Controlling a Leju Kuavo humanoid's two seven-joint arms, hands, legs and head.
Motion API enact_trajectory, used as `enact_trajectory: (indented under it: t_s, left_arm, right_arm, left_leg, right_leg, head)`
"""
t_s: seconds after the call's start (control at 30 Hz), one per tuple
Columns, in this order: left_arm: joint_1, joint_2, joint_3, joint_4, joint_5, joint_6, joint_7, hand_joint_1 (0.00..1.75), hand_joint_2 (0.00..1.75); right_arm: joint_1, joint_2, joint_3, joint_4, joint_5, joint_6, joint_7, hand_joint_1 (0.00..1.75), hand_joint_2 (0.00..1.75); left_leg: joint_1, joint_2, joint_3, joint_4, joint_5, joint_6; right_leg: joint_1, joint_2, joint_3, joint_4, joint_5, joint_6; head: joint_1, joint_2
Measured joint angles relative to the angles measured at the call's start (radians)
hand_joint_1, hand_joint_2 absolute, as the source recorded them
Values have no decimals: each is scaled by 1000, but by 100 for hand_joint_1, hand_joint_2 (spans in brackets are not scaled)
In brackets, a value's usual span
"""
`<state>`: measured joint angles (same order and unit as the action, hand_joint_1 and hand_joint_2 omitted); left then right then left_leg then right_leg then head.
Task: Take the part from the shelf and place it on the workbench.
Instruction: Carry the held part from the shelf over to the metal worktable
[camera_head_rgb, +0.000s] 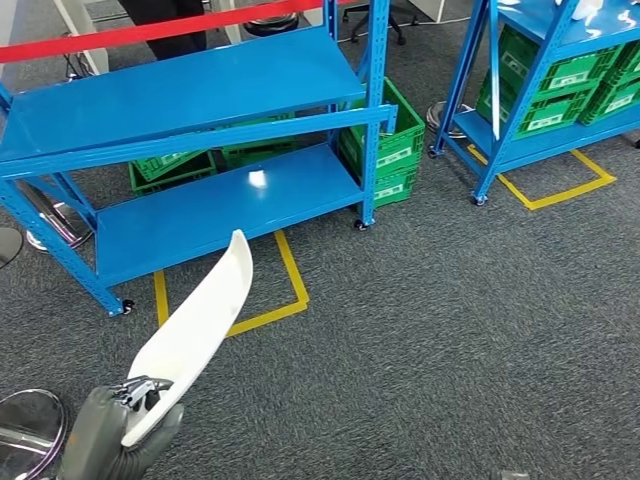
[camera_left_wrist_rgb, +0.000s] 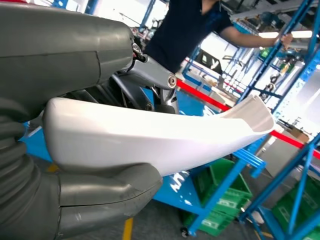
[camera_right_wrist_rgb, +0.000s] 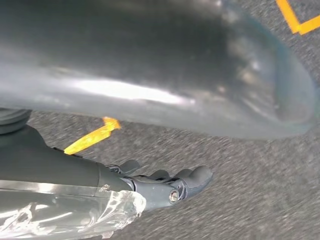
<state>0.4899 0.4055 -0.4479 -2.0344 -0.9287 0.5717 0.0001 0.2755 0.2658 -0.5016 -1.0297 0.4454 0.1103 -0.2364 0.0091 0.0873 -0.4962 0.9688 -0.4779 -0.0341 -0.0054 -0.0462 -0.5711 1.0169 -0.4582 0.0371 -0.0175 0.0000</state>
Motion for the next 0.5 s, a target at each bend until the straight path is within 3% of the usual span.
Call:
enact_trajectory:
  t_s: [0.07, 0.17, 0.2, 0.23, 0.27, 0.3, 0.37, 0.43, 0.5]
  left_arm:
    - [-22, -5, -22, 0, 1, 4, 2, 169, 175]
    - [-47, -10, -47, 4, 13, 8, -5, 169, 175]
    - [-53, -11, -54, 5, 16, 8, -8, 169, 175]
    - [-58, -12, -60, 7, 19, 7, -12, 169, 175]
    - [-63, -13, -64, 9, 20, 7, -15, 169, 175]
    - [-68, -14, -68, 10, 21, 7, -17, 169, 175]
    - [-75, -16, -75, 11, 23, 7, -19, 169, 175]
    - [-82, -18, -78, 12, 26, 6, -21, 169, 175]
    - [-89, -21, -79, 12, 27, 6, -22, 169, 175]
  right_arm:
    - [19, 13, -39, -28, 19, 27, -4, 0, 0]
    - [30, 36, -100, -62, 46, 58, -5, 0, 0]
    - [34, 43, -117, -71, 52, 64, -1, 0, 0]
    - [39, 48, -130, -78, 55, 68, 6, 0, 0]
    - [46, 52, -138, -84, 57, 69, 14, 0, 0]
    - [51, 55, -144, -91, 57, 69, 21, 0, 0]
    - [59, 60, -152, -102, 56, 68, 30, 0, 0]
    - [64, 64, -157, -114, 56, 68, 36, 0, 0]
    - [71, 67, -159, -121, 59, 68, 43, 0, 0]
  left_leg:
    - [4, -19, -9, 27, -26, -11]
    - [6, -70, -95, 205, -121, -17]
    - [5, -76, -124, 262, -138, -17]
    - [6, -78, -140, 288, -136, -16]
    - [6, -80, -138, 275, -113, -15]
    - [7, -85, -118, 227, -77, -13]
    - [14, -128, -60, 92, -11, -11]
    - [18, -162, -32, 20, 7, -6]
    - [15, -151, -32, 15, 7, 5]
  right_leg:
    - [-3, 18, 3, -4, 6, -14]
    - [-3, 52, 0, -6, 15, -28]
    - [-3, 65, -2, -6, 16, -29]
    - [-2, 78, -3, -6, 17, -29]
    - [-3, 91, -3, -6, 17, -29]
    - [-3, 105, -2, -5, 18, -27]
    - [-3, 131, -6, 0, 19, -19]
    - [-2, 155, -16, 3, 22, -7]
    - [-5, 172, -28, -1, 28, 7]
  head:
    - [-3, 0]
    - [-7, 0]
    - [-6, 0]
    - [-7, 0]
    - [-6, 0]
    - [-6, 0]
    - [-7, 0]
    - [-7, 0]
    - [-7, 0]
